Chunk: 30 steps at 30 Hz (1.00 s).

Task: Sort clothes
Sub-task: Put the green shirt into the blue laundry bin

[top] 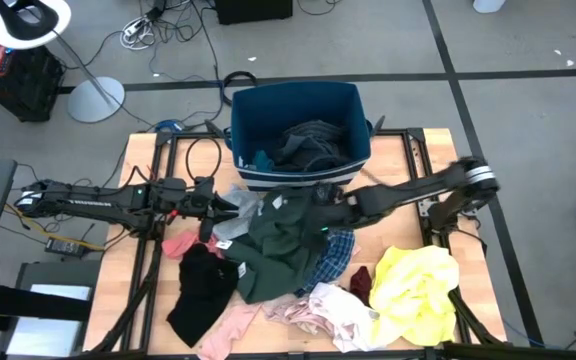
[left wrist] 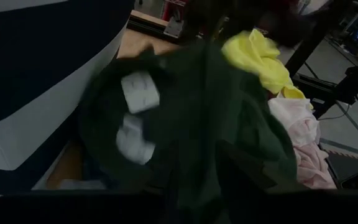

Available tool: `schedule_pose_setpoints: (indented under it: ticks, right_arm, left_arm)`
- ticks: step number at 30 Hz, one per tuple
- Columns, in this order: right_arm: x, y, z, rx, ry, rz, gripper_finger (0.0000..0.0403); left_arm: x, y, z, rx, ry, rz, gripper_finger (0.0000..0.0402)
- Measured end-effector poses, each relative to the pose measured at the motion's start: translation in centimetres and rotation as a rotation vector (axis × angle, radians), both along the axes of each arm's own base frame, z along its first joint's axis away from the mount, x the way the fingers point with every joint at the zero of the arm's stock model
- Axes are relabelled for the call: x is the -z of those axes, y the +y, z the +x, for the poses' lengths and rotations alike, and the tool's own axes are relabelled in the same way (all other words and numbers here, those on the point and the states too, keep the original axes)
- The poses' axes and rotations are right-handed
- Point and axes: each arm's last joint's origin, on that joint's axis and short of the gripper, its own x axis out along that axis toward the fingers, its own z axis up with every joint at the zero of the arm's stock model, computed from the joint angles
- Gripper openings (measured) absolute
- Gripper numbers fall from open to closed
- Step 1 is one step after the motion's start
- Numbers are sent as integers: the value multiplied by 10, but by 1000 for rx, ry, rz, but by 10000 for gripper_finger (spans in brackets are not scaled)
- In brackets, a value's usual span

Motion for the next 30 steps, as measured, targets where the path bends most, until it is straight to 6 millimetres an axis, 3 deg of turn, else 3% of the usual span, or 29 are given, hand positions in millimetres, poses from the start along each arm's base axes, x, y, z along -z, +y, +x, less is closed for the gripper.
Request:
schedule_pose_setpoints:
  ticks: [6,12,21,25,30]
  right_arm:
    - [-72,-1,-41,18,-313,-75,6]
    - [-139,-18,-70,18,-694,-174,6]
    - [-192,-53,-82,64,-1025,-447,6]
    - [-233,-73,-93,39,-1279,-497,6]
    - [-274,-97,-95,110,-1457,-585,6]
  left_arm:
    - [0,0,0,0,0,0,105]
    - [0,0,0,0,0,-1,105]
    - [0,0,0,0,1,-1,105]
    - [0,0,0,-1,1,-1,105]
    - [0,0,0,0,0,0,105]
